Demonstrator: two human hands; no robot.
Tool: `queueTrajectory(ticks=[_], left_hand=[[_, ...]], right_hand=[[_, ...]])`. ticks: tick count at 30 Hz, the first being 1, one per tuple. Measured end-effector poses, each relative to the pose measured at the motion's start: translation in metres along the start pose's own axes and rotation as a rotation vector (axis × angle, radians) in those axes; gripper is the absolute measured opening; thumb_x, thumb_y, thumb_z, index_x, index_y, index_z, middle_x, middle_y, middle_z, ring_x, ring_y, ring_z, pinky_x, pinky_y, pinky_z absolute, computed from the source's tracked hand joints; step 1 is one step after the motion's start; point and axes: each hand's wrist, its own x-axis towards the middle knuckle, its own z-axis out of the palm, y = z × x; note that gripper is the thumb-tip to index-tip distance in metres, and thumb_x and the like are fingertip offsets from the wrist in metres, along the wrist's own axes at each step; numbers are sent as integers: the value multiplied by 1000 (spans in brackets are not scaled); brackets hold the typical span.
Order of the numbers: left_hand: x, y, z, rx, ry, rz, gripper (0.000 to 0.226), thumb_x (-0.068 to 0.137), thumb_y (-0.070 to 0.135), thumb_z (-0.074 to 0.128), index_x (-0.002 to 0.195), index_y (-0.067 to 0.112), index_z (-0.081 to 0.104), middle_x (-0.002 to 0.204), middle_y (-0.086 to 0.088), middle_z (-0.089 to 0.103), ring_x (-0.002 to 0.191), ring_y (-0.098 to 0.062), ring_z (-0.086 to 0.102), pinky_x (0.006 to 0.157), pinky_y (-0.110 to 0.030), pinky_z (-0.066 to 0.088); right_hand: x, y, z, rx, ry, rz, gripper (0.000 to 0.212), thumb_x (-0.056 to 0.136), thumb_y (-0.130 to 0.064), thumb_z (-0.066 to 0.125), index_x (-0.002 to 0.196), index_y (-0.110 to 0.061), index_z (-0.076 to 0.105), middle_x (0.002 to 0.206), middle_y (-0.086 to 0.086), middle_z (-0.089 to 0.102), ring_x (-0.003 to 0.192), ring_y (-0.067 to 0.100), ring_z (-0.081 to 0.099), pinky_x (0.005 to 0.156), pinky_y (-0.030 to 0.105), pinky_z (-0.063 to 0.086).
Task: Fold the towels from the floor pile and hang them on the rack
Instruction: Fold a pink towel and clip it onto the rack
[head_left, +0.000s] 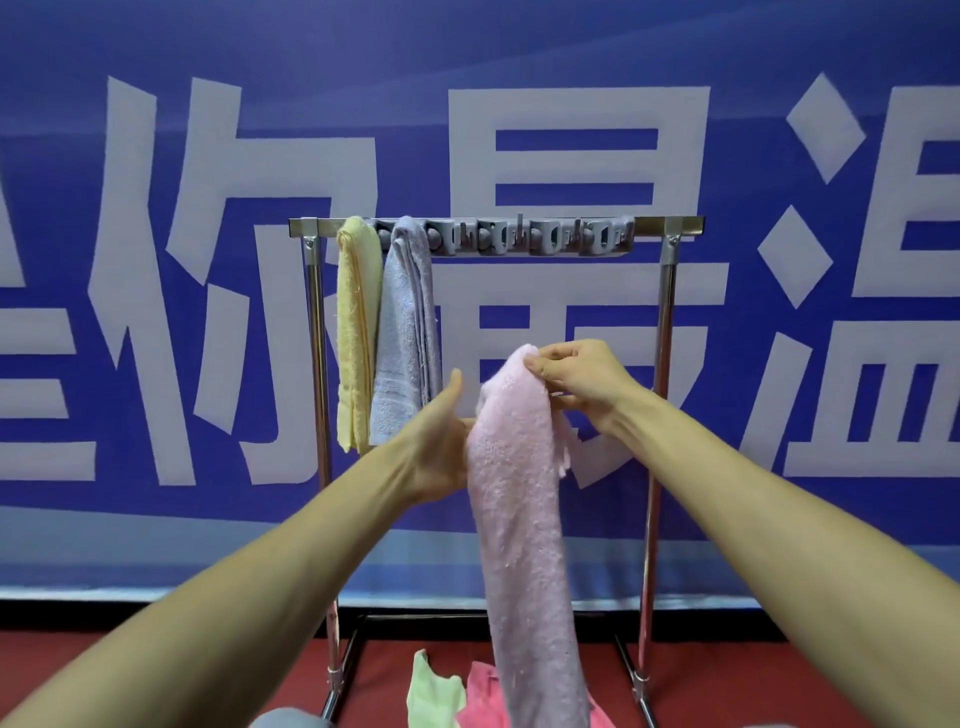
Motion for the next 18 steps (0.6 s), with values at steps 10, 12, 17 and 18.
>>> queueTrajectory(ticks=[10, 12, 17, 18], left_hand=[[-5, -17, 17, 341, 255, 322, 29, 90, 30, 62, 110, 11, 66, 88, 2, 69, 66, -6, 62, 51, -18, 46], [-4, -9, 25, 340, 273, 379, 24, 92, 28, 59, 111, 15, 66, 90, 1, 71, 69, -8, 65, 57, -21, 51], [2, 11, 42, 282, 358, 469, 20, 94, 24, 57, 111, 16, 65, 103, -3, 71, 88, -16, 65, 84, -36, 54], [3, 15, 45, 278, 375, 472, 18, 94, 24, 58, 108, 16, 66, 102, -2, 71, 89, -16, 65, 84, -35, 53]], right_hand=[[7, 7, -15, 249, 211, 183, 23, 85, -7, 68, 105, 5, 66, 98, 14, 71, 90, 25, 70, 83, 40, 58], [4, 8, -18, 330, 187, 199, 22, 87, -7, 66, 106, 5, 65, 100, 15, 70, 89, 24, 69, 82, 37, 58], [-2, 17, -22, 509, 88, 228, 26, 94, -22, 59, 106, -1, 67, 99, 11, 72, 89, 22, 70, 79, 35, 57], [-5, 19, -22, 523, 49, 231, 27, 96, -28, 55, 96, -5, 69, 89, 8, 72, 82, 19, 69, 77, 34, 56]])
